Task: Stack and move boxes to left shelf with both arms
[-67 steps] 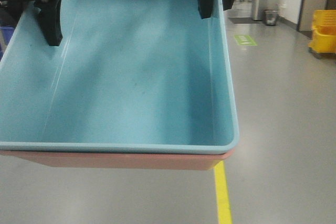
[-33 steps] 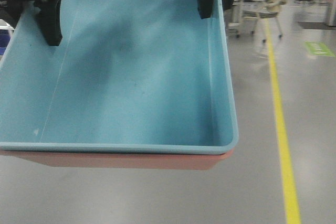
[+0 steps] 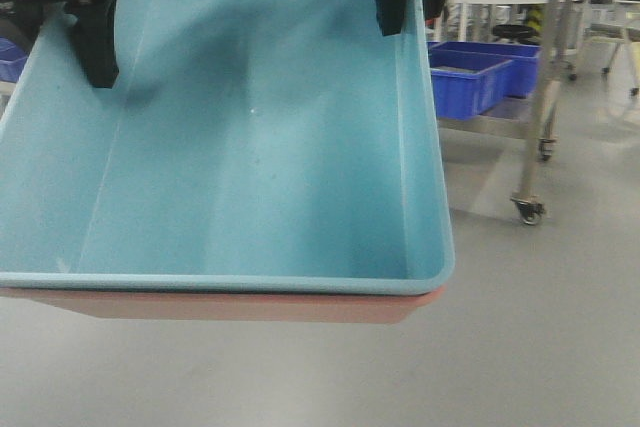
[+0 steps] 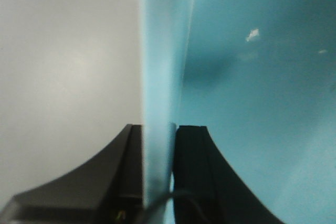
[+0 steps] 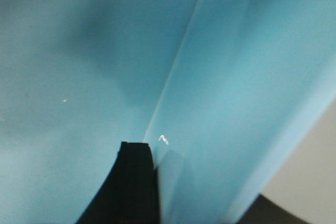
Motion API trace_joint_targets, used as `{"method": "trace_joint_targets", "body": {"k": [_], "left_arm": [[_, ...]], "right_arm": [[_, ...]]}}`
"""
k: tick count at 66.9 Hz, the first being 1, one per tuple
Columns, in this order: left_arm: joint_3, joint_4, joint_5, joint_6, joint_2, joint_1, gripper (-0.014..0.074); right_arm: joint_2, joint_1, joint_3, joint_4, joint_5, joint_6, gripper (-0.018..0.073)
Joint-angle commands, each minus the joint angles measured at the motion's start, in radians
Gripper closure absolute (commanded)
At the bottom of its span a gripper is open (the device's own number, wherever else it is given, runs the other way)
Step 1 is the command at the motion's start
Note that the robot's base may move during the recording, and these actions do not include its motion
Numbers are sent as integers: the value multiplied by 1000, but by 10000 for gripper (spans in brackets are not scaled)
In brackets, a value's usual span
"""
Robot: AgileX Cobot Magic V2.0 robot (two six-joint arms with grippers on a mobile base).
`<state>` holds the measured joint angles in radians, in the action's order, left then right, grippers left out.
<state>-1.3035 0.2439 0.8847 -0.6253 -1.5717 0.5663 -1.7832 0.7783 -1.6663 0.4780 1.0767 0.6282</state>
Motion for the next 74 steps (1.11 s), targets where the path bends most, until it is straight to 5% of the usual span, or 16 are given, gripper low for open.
{"method": "trace_joint_targets", "body": {"k": [1,74], "left_arm": [[-62,-89,-240,-15,46,42,606],[-62,-97,-240,-15,46,43,606]], "right_arm": [[49,42,-45,-91,-202,-19,505],[49,42,-45,-91,-185,-19,505]]}}
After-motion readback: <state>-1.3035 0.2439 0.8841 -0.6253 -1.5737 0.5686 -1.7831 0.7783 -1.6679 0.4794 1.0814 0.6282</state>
